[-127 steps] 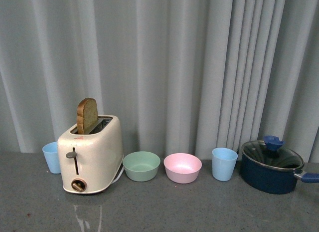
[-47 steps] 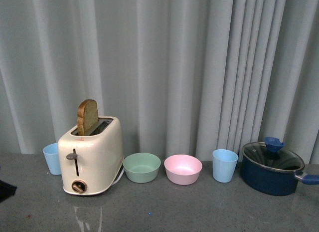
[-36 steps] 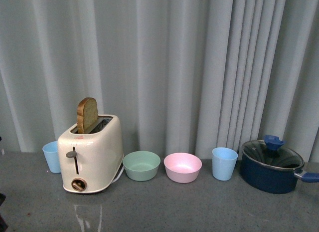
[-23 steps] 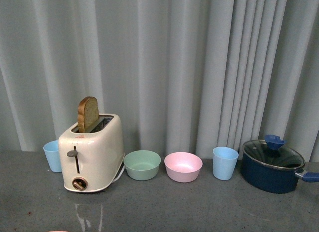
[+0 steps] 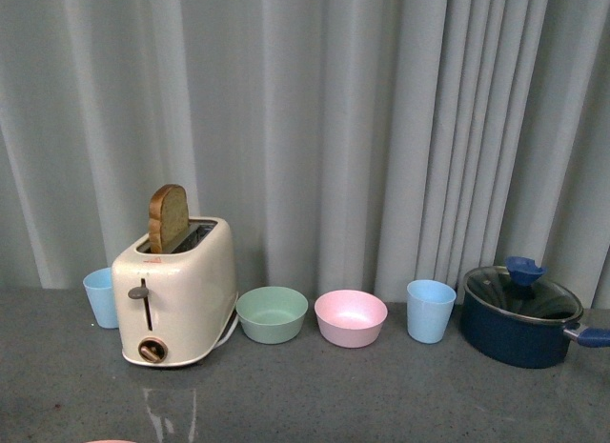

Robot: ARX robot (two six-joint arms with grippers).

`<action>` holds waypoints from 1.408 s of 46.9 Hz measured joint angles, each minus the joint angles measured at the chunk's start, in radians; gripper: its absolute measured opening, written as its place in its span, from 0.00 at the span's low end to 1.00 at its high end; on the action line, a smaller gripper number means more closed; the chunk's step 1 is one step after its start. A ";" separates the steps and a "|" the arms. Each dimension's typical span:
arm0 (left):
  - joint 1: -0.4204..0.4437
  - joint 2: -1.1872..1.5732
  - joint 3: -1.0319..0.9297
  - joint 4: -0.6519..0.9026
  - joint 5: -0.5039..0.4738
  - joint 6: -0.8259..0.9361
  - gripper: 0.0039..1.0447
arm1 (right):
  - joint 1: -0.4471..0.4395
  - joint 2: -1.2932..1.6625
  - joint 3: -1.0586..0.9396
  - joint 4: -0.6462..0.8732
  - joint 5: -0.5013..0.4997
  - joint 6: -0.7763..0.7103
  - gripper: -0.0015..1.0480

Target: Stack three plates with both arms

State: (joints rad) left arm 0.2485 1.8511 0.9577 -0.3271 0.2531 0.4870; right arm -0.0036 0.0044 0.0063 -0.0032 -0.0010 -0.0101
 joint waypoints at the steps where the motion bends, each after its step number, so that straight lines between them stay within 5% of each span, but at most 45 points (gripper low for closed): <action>1: 0.000 0.009 -0.001 0.014 -0.006 0.000 0.94 | 0.000 0.000 0.000 0.000 0.000 0.000 0.93; 66: 0.010 0.206 -0.026 0.275 -0.138 0.044 0.94 | 0.000 0.000 0.000 0.000 0.000 0.000 0.93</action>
State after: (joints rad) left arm 0.2584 2.0571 0.9314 -0.0517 0.1150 0.5308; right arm -0.0036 0.0044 0.0063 -0.0032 -0.0010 -0.0101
